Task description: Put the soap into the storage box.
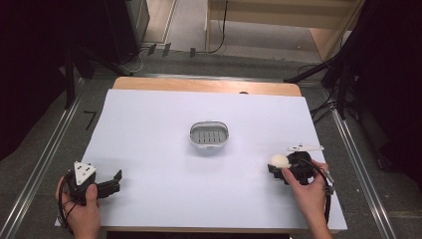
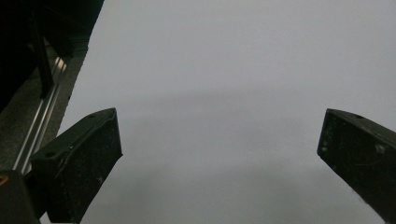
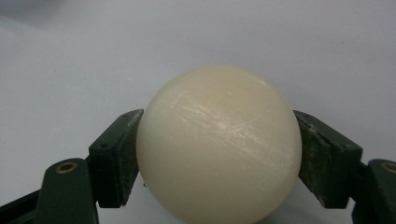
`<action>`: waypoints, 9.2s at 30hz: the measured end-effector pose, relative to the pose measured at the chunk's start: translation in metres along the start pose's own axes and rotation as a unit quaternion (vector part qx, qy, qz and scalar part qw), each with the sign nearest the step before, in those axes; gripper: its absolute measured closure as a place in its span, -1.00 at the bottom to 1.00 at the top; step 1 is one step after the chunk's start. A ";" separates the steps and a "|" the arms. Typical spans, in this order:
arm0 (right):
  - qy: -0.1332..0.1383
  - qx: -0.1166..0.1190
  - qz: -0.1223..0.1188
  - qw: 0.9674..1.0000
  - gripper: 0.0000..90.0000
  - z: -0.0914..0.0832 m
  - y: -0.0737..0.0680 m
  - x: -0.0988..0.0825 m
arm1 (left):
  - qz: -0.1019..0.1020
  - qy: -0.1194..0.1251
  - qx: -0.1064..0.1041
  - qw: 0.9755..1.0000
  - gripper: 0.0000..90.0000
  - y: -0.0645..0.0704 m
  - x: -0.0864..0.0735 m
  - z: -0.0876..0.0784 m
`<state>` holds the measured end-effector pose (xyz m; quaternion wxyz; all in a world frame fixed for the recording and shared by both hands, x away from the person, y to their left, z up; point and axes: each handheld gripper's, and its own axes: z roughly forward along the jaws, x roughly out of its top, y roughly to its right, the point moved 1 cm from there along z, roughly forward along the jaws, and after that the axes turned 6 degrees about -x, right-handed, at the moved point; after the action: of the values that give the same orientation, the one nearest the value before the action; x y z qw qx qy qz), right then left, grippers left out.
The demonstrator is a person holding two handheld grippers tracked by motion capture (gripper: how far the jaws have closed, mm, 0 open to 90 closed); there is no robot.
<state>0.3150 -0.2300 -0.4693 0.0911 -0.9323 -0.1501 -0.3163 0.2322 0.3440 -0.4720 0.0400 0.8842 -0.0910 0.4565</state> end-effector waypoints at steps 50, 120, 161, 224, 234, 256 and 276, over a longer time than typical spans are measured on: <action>0.002 0.020 -0.037 0.999 -0.46 0.004 -0.031 0.046 | -0.007 0.003 -0.001 1.000 -1.00 -0.002 0.000 -0.001; 0.011 0.047 -0.076 0.996 -0.46 0.013 -0.083 0.105 | -0.014 0.003 -0.005 1.000 -1.00 -0.003 0.000 0.000; 0.012 0.068 -0.100 0.993 -0.46 0.030 -0.126 0.134 | -0.018 0.000 -0.005 1.000 -1.00 -0.004 0.000 0.000; -0.021 0.082 -0.089 0.992 -0.46 0.085 -0.162 0.147 | -0.026 0.002 -0.009 1.000 -1.00 -0.006 0.000 0.000; -0.028 0.091 -0.071 0.993 -0.46 0.088 -0.160 0.145 | -0.026 0.002 -0.010 1.000 -1.00 -0.006 0.000 0.000; 0.007 0.098 -0.061 0.993 -0.54 0.064 -0.147 0.139 | -0.025 0.001 -0.009 1.000 -1.00 -0.006 0.000 0.000; 0.020 0.092 -0.035 0.995 -0.55 0.044 -0.108 0.109 | -0.022 -0.002 -0.006 1.000 -1.00 -0.005 0.000 0.000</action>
<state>0.3856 -0.0931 -0.4289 0.1686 -0.9074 -0.2096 -0.3229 0.2334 0.3488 -0.4717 0.0554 0.8865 -0.0742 0.4535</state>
